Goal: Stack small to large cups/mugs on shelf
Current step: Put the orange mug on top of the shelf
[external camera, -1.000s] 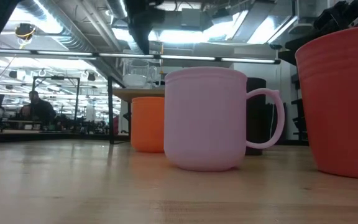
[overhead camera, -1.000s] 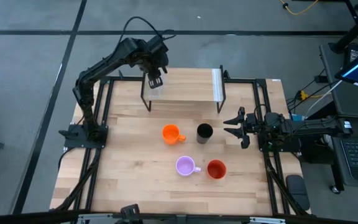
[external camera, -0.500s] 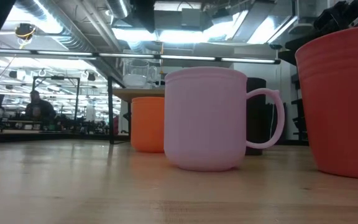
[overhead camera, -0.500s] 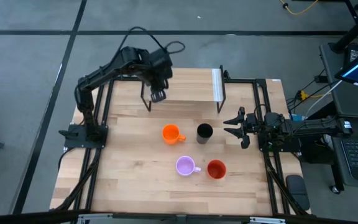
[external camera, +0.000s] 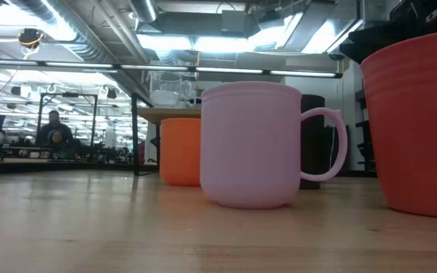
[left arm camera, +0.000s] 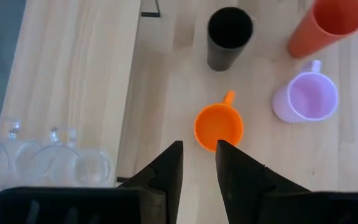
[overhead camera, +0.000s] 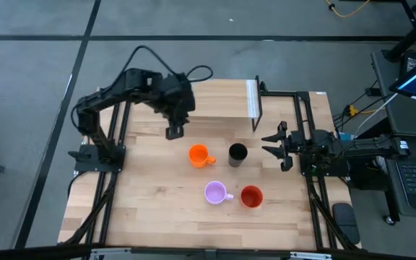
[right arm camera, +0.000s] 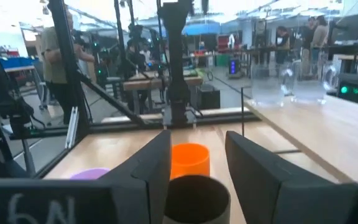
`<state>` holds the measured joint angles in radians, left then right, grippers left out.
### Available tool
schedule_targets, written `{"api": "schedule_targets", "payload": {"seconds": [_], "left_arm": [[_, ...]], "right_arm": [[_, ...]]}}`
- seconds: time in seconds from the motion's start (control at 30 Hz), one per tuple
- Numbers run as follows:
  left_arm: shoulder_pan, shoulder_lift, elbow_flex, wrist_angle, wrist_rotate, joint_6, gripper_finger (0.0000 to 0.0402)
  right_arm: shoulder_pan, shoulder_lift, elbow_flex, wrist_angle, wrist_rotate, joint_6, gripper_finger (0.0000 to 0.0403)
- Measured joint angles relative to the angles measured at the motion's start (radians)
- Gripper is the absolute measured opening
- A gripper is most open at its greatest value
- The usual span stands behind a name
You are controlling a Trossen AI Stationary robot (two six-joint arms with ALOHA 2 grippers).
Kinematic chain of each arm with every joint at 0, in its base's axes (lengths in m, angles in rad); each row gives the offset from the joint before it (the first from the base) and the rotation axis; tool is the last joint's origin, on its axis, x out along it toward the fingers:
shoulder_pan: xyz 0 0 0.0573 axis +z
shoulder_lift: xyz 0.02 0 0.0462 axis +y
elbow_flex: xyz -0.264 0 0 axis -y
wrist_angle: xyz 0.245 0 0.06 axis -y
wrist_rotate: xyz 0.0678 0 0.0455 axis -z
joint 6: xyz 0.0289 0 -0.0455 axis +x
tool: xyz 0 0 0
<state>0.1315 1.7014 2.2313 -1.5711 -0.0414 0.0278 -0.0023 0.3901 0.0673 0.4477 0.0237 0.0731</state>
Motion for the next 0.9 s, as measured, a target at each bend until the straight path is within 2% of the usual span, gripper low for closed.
{"api": "schedule_targets", "payload": {"seconds": [0.17,0.33,0.63,0.9], "left_arm": [[-0.043,-0.092,-0.107,0.030,-0.072,-0.032,0.0089],[-0.047,-0.200,-0.339,0.179,-0.078,-0.052,0.0089],[-0.042,-0.464,-0.815,0.450,-0.054,-0.127,0.0089],[-0.060,-0.681,-1.132,0.718,-0.045,-0.176,0.0089]], "right_arm": [[0.000,0.001,0.000,0.001,0.000,0.065,0.0154],[0.000,0.004,0.032,-0.022,0.001,0.079,0.0154],[0.000,0.079,0.235,-0.283,0.000,0.051,0.0154],[0.000,0.275,0.448,-0.440,0.001,0.066,0.0154]]}}
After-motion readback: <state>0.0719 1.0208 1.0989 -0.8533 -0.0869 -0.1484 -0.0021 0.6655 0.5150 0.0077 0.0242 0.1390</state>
